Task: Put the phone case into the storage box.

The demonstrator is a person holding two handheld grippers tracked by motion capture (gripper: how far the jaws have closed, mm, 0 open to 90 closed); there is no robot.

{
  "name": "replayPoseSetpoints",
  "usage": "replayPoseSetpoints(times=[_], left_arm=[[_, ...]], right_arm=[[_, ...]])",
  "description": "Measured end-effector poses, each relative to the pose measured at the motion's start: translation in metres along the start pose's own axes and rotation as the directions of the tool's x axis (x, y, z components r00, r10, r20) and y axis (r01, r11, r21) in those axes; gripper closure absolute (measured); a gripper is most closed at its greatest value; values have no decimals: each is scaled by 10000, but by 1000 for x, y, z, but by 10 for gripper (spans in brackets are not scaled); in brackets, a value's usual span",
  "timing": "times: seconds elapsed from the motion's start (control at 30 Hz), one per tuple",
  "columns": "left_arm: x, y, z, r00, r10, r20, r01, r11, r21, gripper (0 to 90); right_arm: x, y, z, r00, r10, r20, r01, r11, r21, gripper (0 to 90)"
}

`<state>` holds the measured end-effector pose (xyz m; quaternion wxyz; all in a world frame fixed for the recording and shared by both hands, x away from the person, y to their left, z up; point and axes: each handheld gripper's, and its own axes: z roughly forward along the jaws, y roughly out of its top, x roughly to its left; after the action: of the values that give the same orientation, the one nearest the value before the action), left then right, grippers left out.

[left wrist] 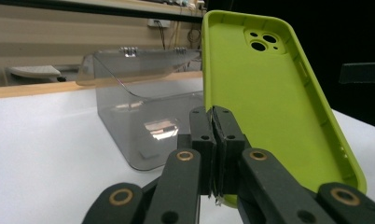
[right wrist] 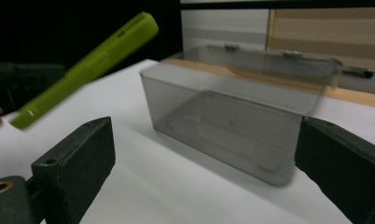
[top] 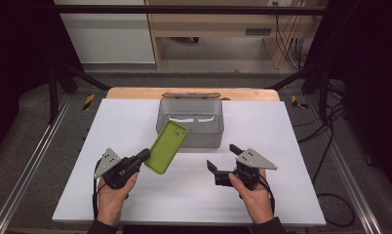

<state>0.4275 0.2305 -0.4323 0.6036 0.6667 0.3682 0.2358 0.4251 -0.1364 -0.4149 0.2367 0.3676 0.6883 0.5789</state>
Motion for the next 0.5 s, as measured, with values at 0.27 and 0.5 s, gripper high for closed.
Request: replayPoseSetpoints(times=[0.27,0.5], left_arm=[[0,-1,-5,9983,-83,-581,61,9992,-395,882],[-1,-3,-7,9934,-638,-951,563,9952,-798,882]], right_arm=[[22,1,25,9954,568,-766,-590,9979,-267,53],[31,-6,32,9816,1313,-1388,-1349,9907,-171,51]])
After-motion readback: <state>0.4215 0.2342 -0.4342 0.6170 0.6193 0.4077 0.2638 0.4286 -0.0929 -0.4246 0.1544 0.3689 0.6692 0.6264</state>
